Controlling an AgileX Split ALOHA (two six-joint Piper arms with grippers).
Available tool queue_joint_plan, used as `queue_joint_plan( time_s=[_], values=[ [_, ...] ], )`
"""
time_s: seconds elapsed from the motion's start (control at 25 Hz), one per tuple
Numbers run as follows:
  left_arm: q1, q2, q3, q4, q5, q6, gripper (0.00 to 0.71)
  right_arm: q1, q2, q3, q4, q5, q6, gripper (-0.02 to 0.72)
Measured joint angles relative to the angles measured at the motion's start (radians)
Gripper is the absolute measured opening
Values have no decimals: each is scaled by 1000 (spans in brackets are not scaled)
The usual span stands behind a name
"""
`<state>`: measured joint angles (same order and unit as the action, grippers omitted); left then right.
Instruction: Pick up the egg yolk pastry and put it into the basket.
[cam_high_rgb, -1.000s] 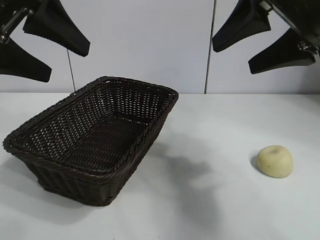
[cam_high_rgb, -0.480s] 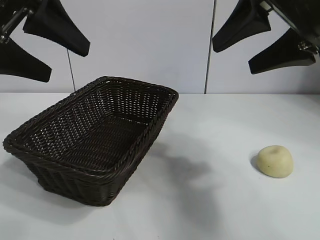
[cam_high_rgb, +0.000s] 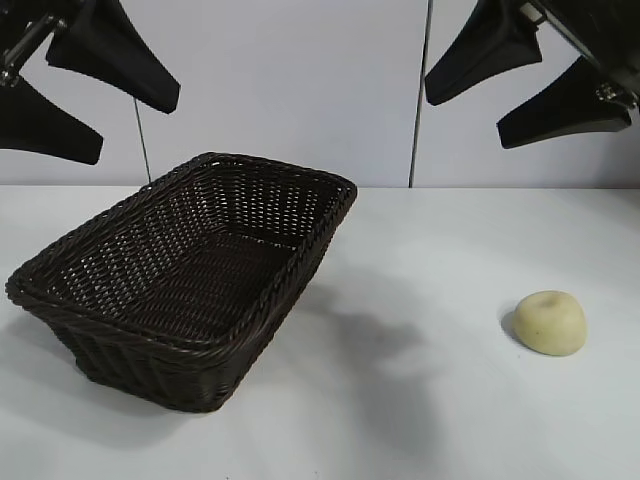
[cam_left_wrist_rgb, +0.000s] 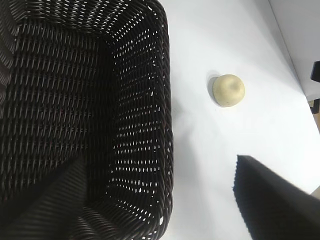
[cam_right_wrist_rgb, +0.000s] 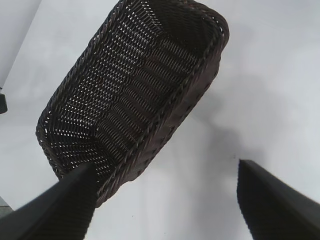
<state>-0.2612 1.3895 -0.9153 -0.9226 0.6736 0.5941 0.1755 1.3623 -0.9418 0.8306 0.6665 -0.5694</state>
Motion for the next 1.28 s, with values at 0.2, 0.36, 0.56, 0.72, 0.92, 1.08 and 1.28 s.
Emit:
queue_joint_plan(
  time_s=[0.2,0.36,0.56,0.72,0.92,1.08,1.28],
  values=[
    [0,0,0,0,0,-1,585,0,0,0,0,0,0,561],
    [0,0,0,0,11,-77,585,0,0,0,0,0,0,561],
    [0,0,0,10,49,-386,584,0,0,0,0,0,0,561],
    [0,0,0,94,111,-584,584,0,0,0,0,0,0,561],
    [0,-15,0,263,148,-796,584,0,0,0,0,0,0,561],
    [-6,-53,0,365,171,-954,584,0,0,0,0,0,0,561],
    [-99,-94,0,526,165,-1208,584,0,0,0,0,0,0,561]
  ],
)
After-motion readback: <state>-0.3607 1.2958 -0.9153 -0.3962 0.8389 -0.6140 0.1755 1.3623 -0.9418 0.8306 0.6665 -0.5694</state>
